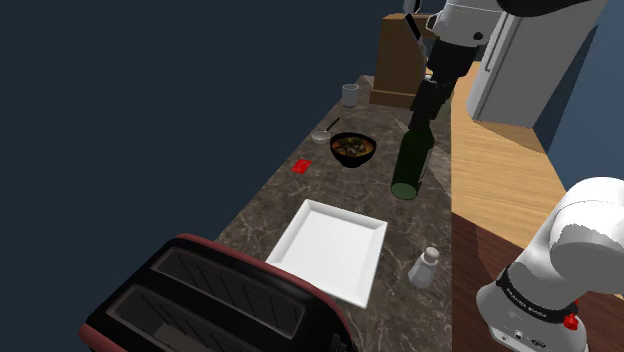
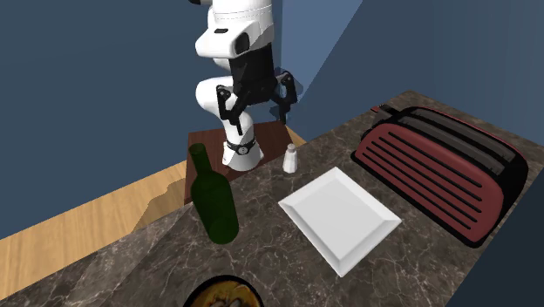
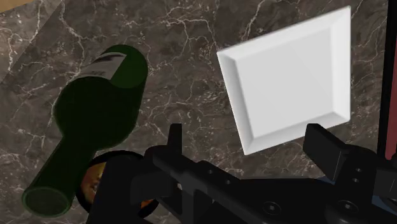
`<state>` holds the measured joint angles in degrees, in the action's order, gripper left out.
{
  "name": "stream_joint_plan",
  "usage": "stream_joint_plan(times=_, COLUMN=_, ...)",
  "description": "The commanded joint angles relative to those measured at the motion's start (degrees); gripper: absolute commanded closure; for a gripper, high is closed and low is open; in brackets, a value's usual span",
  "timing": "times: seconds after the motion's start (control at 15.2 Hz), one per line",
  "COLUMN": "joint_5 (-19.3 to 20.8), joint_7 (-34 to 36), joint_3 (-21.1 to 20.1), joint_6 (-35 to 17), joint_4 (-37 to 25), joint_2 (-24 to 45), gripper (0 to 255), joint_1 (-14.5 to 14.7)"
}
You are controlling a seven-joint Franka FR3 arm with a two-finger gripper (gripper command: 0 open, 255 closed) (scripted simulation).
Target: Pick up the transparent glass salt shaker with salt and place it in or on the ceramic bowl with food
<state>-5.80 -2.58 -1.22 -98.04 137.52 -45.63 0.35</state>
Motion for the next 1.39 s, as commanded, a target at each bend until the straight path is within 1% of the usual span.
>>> stream_joint_plan(times=0.0, joint_5=0.0, joint_7=0.0, joint_3=0.0, joint_6=0.0, joint_4=0.0, joint_2=0.0, gripper=0, joint_1=0.0)
stream_joint_plan(times=0.33, joint_5=-2.0, joint_7=5.7, joint_3=-5.1, joint_6=-2.2, joint_4=10.2, joint_2=-8.0, gripper=0, joint_1=1.1)
stream_joint_plan(times=0.66, joint_5=-5.5, joint_7=12.0, joint_3=-11.2, joint_6=-3.6, joint_4=19.0, joint_2=-15.4, gripper=0, joint_1=3.7)
stream_joint_plan(times=0.92, joint_5=-9.6, joint_7=17.8, joint_3=-17.1, joint_6=-4.4, joint_4=24.9, joint_2=-20.3, gripper=0, joint_1=7.1)
stream_joint_plan(times=1.25, joint_5=-16.4, joint_7=26.1, joint_3=-26.0, joint_6=-5.7, joint_4=30.8, joint_2=-24.2, gripper=0, joint_1=13.1)
stream_joint_plan(times=1.32, joint_5=-17.2, joint_7=27.1, joint_3=-27.0, joint_6=-5.9, joint_4=31.3, joint_2=-24.4, gripper=0, joint_1=13.8)
